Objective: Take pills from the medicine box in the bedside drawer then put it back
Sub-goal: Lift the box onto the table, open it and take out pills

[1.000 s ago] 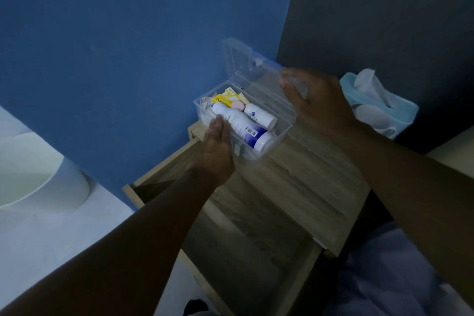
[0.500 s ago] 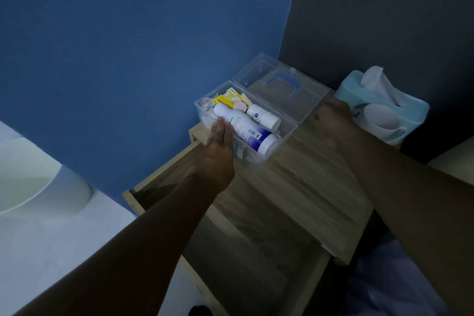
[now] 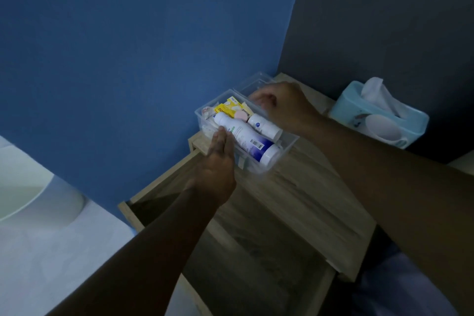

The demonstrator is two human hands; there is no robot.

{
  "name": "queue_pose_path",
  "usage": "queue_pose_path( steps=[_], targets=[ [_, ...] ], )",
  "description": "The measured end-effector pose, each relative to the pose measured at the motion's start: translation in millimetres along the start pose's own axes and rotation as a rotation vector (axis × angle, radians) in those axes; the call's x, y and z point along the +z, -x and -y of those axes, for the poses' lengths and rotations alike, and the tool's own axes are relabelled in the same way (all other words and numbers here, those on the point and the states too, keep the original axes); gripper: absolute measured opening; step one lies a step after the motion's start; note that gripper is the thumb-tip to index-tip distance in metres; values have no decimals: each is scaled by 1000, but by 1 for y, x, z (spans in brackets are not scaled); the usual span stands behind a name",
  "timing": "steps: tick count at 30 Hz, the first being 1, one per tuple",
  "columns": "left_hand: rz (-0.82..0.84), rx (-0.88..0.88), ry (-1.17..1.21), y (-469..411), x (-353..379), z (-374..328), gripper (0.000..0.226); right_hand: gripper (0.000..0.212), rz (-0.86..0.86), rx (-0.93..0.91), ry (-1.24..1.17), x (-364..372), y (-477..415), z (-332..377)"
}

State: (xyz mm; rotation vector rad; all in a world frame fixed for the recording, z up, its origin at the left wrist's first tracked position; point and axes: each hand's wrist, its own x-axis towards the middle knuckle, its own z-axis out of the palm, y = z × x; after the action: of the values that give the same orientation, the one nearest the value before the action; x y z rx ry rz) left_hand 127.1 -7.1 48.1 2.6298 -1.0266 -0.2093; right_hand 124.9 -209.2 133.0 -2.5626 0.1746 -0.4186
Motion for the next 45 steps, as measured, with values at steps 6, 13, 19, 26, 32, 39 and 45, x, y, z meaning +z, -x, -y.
queue_pose_path(
  steps=[6,13,19,26,32,39,45],
  targets=[
    [-48,24,31,2,10,2,90,34,342,-51,220,25,-36,-3],
    [-131,77,107,3,20,6,88,19,321,-150,142,35,-41,-14],
    [-139,72,94,5,20,5,90,34,299,-62,136,40,-39,-20],
    [-58,-15,86,6,9,-3,90,34,28,-32,15,19,-15,-9],
    [6,-126,320,7,-25,-21,82,33,-37,185,-263,-6,43,5],
    [-204,-268,1006,27,-51,-68,39,41,16,168,-254,-51,101,18],
    [17,-248,1650,52,-57,-110,31,32,14,86,-233,-77,135,26]
  ],
)
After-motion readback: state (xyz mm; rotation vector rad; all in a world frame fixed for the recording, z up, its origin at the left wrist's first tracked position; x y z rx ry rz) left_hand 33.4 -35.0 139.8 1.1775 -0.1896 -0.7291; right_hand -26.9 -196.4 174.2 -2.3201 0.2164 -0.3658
